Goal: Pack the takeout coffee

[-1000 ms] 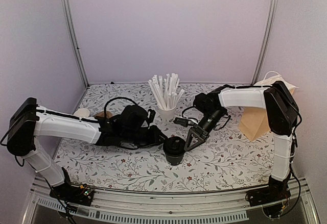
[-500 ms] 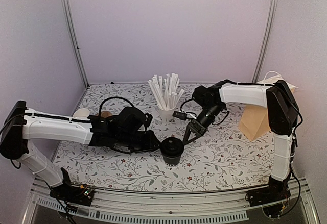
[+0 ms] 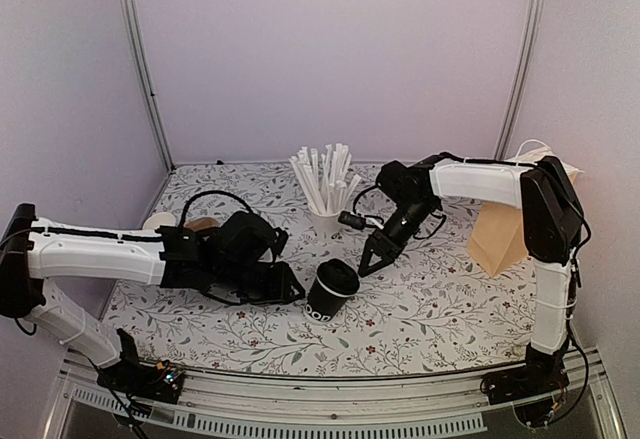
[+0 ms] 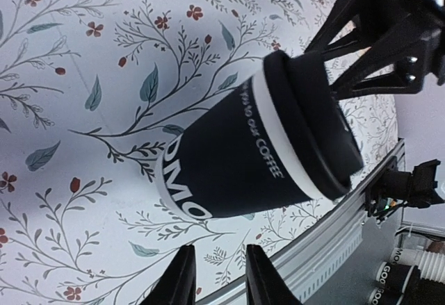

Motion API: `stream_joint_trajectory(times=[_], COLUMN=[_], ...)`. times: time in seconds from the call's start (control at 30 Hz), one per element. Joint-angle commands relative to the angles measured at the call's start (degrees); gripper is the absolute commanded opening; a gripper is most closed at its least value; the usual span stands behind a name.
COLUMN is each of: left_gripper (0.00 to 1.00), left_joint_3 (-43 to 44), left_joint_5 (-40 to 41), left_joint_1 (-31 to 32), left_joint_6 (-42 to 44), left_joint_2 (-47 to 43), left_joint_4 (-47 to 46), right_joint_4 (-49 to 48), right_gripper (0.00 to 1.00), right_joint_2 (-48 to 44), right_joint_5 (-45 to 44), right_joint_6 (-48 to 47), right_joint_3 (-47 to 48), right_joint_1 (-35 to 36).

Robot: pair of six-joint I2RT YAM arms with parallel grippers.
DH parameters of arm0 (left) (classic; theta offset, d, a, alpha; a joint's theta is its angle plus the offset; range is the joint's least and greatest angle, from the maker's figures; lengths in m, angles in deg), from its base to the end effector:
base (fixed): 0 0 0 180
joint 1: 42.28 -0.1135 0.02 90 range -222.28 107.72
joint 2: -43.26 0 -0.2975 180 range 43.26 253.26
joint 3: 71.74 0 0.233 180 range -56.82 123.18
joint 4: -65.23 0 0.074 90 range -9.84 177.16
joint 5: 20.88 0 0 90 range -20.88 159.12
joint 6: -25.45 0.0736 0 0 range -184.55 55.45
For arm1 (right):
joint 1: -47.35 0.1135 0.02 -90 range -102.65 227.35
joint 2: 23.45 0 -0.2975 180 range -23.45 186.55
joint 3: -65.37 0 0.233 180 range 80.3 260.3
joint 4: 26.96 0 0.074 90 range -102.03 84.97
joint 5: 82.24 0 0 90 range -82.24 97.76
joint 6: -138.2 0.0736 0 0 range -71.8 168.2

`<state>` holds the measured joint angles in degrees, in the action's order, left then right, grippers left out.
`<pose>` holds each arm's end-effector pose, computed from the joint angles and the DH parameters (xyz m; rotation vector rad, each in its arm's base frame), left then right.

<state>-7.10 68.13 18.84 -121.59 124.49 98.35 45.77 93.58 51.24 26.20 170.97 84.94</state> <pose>0.1406 -0.2575 0.2284 0.1034 2.6654 -0.8513 0.2833 0.2820 0.2056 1.4964 -2.4944 -1.1691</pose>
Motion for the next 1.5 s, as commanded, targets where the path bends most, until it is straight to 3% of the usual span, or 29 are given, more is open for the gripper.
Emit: stream_joint_trajectory(times=[0.0, 0.37, 0.53, 0.7, 0.9, 1.1, 1.23, 1.47], left_gripper=[0.29, 0.33, 0.44, 0.61, 0.69, 0.7, 0.73, 0.74], left_joint_3=[-3.33, -8.84, -5.34, 2.79, 14.42, 24.47, 24.73, 23.88], left_joint_5=[0.82, -1.53, -3.06, 0.48, 4.65, 6.36, 8.49, 2.81], left_joint_1=[-0.39, -4.44, -4.06, -3.88, -4.09, -4.31, -5.0, -6.25], left_joint_6=[-0.93, 0.28, 12.19, 24.9, 35.44, 35.4, 34.24, 34.43], left_joint_2=[-4.33, -5.29, -2.54, 2.63, 13.73, 24.43, 26.57, 28.05], left_joint_4=[-2.72, -10.33, -10.94, -4.76, 4.39, 16.45, 17.33, 13.2], right_joint_4=[-0.69, 0.19, -0.16, -0.42, -3.25, -4.99, -5.58, -6.33], right_gripper=[0.43, 0.44, 0.45, 0.46, 0.52, 0.54, 0.55, 0.55], right_joint_2=[0.02, -1.31, -2.34, -4.62, -11.91, -19.53, -23.2, -25.19], right_joint_5=[-3.83, 0.52, -0.07, -1.22, -3.46, -4.02, -2.71, -1.5], right_joint_6=[-1.77, -3.4, -3.74, -4.22, -5.15, -6.34, -6.78, -6.92], right_joint_3=[-0.85, -1.05, -1.7, -2.56, -6.12, -7.96, -7.25, -9.46], right_joint_1=[-0.02, -0.01, -0.05, -0.65, -3.3, -8.59, -12.22, -12.8])
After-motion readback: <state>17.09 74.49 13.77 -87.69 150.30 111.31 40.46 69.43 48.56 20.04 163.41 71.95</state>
